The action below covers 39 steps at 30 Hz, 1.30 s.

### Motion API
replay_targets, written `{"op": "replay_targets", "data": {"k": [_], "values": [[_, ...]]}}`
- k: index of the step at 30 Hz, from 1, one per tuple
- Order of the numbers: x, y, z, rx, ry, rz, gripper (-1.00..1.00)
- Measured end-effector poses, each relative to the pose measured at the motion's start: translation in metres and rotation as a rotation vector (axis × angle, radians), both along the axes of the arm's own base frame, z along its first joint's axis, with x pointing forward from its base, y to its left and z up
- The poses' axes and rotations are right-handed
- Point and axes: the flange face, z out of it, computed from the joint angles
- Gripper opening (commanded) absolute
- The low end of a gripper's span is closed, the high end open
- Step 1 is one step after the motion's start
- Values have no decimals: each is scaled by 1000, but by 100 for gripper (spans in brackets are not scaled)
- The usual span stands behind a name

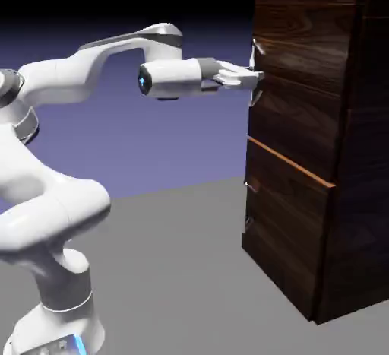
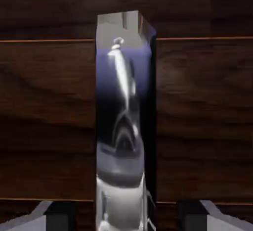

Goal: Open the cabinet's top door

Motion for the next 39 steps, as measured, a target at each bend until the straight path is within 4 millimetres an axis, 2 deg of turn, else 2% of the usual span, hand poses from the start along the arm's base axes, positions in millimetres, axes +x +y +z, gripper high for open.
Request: {"op": "replay_targets", "data": {"k": [8, 17, 29, 39], "values": [[-62, -45, 0, -6, 4, 243, -100], [-108, -99, 0, 0, 0, 469, -100], [-147, -179, 0, 0, 0, 750, -100], [-162, -269, 0, 0, 0, 1039, -100]]}}
